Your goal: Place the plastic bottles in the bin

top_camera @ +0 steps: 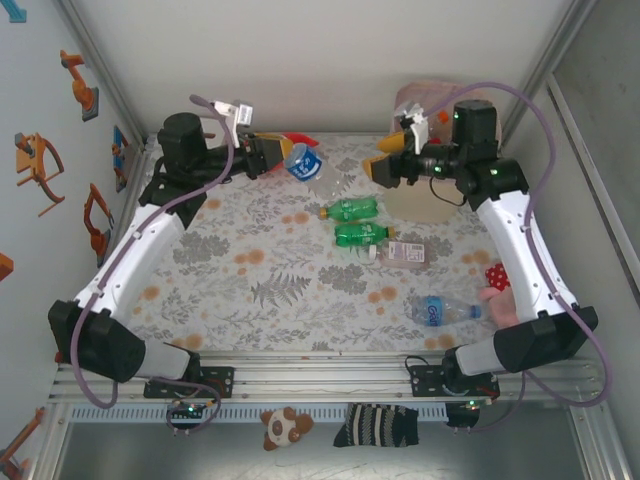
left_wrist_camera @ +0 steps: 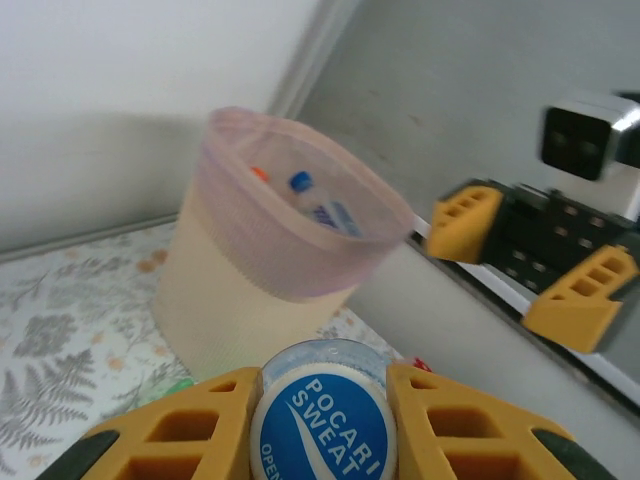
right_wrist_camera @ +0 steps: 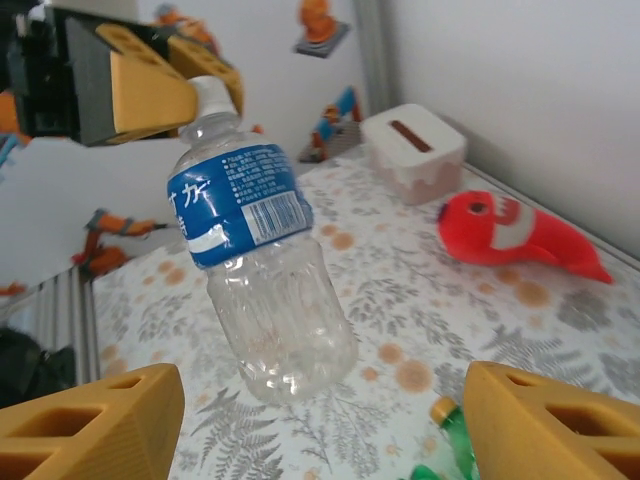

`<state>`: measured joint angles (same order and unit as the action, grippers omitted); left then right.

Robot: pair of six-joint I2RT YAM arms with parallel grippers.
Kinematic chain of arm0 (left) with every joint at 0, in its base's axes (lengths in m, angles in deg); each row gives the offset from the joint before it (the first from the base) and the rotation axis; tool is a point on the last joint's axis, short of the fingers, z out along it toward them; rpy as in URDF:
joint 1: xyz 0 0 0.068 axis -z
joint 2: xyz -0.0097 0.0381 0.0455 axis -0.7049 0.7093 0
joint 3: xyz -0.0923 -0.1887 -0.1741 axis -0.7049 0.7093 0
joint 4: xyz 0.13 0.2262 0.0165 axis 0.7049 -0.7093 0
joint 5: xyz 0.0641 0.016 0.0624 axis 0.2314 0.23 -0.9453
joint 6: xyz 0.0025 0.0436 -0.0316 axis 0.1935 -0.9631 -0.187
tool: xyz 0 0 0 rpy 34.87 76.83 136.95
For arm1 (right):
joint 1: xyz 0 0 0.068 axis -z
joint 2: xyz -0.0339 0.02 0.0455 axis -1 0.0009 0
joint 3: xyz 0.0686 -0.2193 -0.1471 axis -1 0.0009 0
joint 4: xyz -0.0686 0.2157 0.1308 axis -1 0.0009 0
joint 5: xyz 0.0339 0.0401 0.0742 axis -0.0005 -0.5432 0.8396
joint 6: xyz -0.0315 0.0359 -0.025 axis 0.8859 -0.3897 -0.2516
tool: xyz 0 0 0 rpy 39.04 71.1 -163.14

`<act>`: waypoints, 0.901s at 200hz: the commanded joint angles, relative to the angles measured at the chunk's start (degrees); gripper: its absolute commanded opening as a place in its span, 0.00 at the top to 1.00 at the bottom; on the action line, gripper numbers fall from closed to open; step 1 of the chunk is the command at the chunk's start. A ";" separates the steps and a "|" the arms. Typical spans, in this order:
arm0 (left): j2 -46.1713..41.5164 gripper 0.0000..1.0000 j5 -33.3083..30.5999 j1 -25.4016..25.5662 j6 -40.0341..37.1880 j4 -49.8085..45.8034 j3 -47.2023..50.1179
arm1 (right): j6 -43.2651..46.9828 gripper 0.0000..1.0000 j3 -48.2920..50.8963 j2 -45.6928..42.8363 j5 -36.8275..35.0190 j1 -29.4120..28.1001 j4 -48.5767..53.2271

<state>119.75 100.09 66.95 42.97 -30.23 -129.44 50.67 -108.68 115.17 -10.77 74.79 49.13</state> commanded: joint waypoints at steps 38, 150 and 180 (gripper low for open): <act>-5.99 0.92 15.95 2.02 -16.28 -4.48 0.06 | 17.61 0.18 -0.80 -1.71 7.82 -7.79 9.35; -10.00 0.96 22.35 5.71 -21.88 -5.10 1.37 | 28.95 0.09 -6.76 2.74 7.89 -17.07 25.69; -10.50 0.97 22.59 5.94 -22.79 -5.31 1.60 | 29.13 0.14 -8.89 4.69 7.60 -18.06 28.26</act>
<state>110.57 120.70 72.57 22.77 -35.76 -128.26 78.10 -114.93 118.38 -3.73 57.59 73.09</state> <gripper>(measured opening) 0.295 0.879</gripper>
